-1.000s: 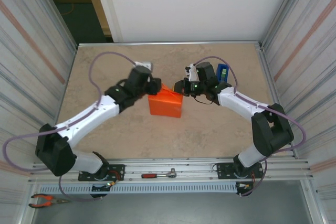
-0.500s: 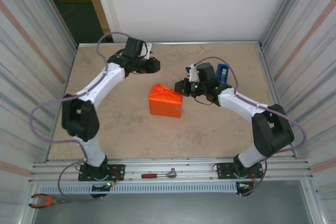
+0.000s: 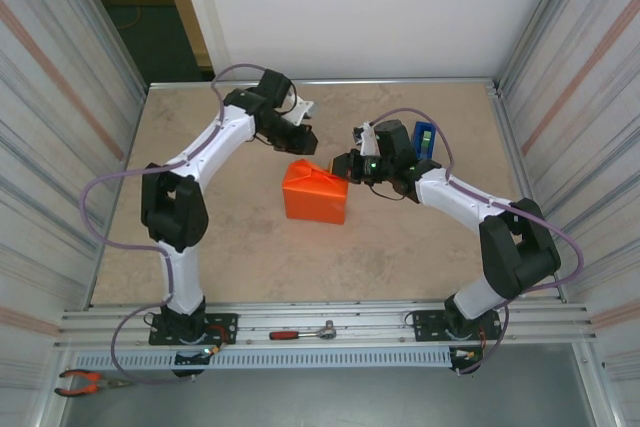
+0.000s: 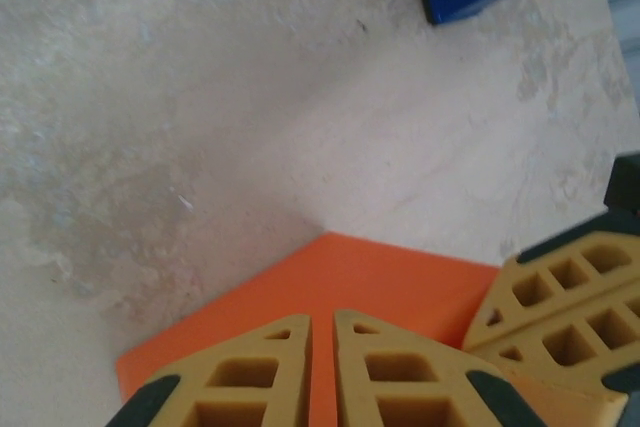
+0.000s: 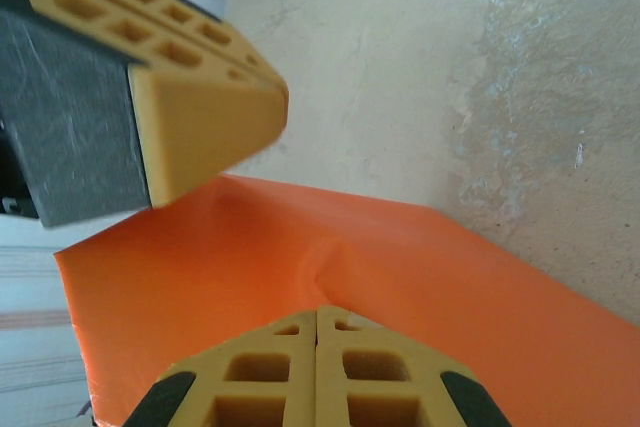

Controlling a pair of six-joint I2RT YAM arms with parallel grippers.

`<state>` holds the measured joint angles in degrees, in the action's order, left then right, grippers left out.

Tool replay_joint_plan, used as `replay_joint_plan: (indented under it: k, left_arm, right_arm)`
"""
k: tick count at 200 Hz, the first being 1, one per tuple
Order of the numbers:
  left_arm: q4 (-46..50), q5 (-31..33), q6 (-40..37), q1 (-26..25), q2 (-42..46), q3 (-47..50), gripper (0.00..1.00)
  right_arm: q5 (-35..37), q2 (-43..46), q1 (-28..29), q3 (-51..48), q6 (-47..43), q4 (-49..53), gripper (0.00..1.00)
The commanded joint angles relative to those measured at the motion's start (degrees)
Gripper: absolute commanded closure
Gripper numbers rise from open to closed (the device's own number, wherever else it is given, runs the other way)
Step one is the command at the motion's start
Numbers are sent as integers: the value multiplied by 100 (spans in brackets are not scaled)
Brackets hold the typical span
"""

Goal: Wrap the gift box in paper
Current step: Fold the wrapping paper for the gift box.

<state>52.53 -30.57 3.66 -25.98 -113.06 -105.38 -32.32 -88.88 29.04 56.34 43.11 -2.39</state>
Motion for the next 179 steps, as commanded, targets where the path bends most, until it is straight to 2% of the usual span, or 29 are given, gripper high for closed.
replay_joint_plan:
  k: [1, 50, 179]
  left_arm:
    - [879, -196, -610, -89, -245, -333, 89]
    - [1325, -309, -972, -149, -171, -379, 100]
    - [1313, -133, -1122, -214, 351, -31, 100]
  right_arm:
    - [342, -349, 118, -448, 74, 1259, 100]
    - [390, -320, 80, -466, 88, 1281, 100]
    - [465, -261, 32, -564, 94, 1303, 100]
